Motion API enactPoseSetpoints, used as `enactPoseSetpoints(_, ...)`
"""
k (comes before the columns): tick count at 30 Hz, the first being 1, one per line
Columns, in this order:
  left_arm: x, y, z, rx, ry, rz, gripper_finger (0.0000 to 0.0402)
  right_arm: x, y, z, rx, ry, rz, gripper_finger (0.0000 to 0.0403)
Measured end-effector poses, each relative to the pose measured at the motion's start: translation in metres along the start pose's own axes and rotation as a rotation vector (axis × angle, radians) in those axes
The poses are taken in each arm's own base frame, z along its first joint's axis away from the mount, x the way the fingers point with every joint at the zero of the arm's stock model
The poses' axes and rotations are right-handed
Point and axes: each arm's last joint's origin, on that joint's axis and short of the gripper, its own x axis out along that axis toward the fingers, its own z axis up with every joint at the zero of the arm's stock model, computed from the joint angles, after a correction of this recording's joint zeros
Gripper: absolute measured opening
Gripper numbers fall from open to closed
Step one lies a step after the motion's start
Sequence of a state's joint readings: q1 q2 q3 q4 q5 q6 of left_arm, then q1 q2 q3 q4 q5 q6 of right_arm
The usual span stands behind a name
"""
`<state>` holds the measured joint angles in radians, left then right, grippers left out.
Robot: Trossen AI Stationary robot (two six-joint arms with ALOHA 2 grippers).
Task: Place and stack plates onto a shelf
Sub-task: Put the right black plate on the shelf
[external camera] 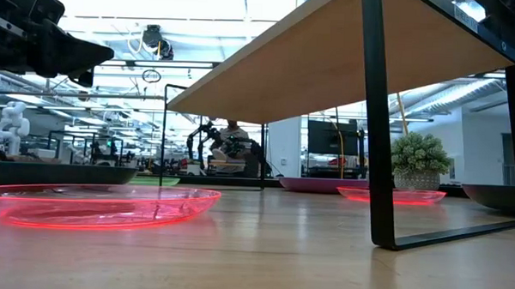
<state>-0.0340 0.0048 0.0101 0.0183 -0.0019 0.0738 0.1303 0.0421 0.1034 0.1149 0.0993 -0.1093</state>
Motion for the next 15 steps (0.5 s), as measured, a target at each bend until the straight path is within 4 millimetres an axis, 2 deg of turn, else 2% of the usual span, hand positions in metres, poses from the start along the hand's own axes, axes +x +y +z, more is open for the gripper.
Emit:
enactPoseSetpoints(8,0.000,0.000,0.000,0.000,-0.001,0.000,0.0001,0.006,-0.005,0.026,-0.009,0.046,-0.104,0.0000)
enactPoseSetpoints(15,0.000,0.000,0.000,0.000,-0.001,0.000,0.0001,0.018,-0.008,0.062,-0.021,0.066,-0.105,0.0000)
